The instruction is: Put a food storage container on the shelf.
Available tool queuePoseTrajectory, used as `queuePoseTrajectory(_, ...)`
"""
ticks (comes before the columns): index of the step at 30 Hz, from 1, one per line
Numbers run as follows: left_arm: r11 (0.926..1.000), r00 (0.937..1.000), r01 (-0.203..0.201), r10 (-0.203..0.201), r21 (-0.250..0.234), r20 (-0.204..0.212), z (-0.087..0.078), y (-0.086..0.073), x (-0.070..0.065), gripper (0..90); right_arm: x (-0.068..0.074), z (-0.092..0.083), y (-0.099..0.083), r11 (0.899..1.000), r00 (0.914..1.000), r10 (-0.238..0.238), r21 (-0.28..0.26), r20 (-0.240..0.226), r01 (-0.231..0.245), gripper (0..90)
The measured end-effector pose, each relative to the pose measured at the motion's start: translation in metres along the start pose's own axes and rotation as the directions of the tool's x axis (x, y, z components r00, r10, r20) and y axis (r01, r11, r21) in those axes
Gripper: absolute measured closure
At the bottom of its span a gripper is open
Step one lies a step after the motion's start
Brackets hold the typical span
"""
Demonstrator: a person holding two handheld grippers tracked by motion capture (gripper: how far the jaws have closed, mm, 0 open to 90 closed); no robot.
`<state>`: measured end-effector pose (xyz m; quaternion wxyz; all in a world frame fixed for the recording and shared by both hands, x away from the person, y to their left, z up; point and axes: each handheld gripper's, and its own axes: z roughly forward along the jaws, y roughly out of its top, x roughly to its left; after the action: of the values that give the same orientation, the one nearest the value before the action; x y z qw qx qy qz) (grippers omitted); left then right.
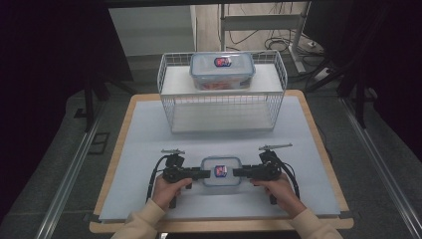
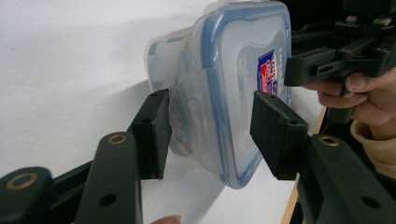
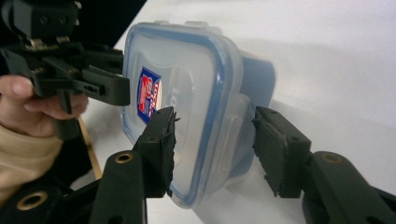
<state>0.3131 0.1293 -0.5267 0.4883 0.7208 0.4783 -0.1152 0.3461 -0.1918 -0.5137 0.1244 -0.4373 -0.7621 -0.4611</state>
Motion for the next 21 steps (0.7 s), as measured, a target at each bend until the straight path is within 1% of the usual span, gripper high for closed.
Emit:
queuePoseTrajectory(3,1.0000,1.0000,0.002,-0.002,-0.005,0.004,-0.0003,-0.0008,0.0006,49.8,-0.0012,-0.0005,-0.0014,1.000,0.9997,0.023,-0.008,-0.011,-0.023,50.7)
queuePoseTrajectory(4,1.0000,1.0000,0.003,-0.003,-0.008,0.007,-0.0003,-0.0011,0.0006,50.0,-0.0012,-0.0006,-0.0015,1.000,0.9997,0.022,-0.009,-0.011,-0.022,50.7)
queuePoseTrajectory(6,1.0000,1.0000,-0.004,0.004,-0.004,0.002,-0.0009,-0.0012,-0.0002,50.2,-0.0006,-0.0008,-0.0018,1.000,0.9999,0.012,-0.009,-0.008,-0.012,50.8)
queuePoseTrajectory(9,0.9998,0.9998,-0.019,0.019,-0.012,0.003,-0.0016,-0.0029,-0.0011,50.7,0.0004,-0.0014,-0.0024,1.000,1.0000,0.006,-0.010,-0.007,-0.006,51.3)
queuePoseTrajectory(12,0.9995,0.9997,-0.022,0.023,-0.024,0.008,-0.0017,-0.0042,-0.0011,51.2,0.0018,-0.0021,-0.0034,1.000,1.0000,0.005,-0.013,-0.004,-0.005,51.4)
queuePoseTrajectory(18,0.9991,0.9994,-0.034,0.034,-0.023,-0.006,-0.0028,-0.0050,-0.0047,51.5,0.0030,-0.0032,-0.0052,1.000,1.0000,0.007,-0.021,-0.006,-0.008,51.9)
queuePoseTrajectory(21,0.9989,0.9991,-0.040,0.039,-0.025,-0.013,-0.0029,-0.0053,-0.0064,51.5,0.0049,-0.0040,-0.0057,1.000,0.9999,-0.010,-0.020,0.002,0.010,51.9)
